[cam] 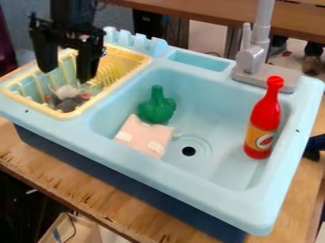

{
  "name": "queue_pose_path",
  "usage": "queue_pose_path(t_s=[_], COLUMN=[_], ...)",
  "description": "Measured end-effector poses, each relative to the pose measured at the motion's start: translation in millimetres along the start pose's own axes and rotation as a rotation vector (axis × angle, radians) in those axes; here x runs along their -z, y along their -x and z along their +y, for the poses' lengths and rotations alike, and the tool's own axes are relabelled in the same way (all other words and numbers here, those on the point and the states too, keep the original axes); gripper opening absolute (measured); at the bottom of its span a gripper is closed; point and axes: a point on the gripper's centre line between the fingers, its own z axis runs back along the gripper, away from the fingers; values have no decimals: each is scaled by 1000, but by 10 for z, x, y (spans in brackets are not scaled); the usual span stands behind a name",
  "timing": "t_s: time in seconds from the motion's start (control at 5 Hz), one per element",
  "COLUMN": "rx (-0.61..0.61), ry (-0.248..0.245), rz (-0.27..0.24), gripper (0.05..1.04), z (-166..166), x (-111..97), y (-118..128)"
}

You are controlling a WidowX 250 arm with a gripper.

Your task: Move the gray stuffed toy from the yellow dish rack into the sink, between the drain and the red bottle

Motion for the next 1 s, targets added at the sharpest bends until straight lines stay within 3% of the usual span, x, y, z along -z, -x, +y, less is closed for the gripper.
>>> queue_pose_path(t_s=[0.2,0.6,0.8,1.0], rx=[-9,-4,-10,-11], ry=[9,38,35,49], rz=[58,121,138,133], gripper=[1001,1001,950,700], z=[31,133,130,96], x=[140,388,449,507], y=[-92,-178,-191,-184])
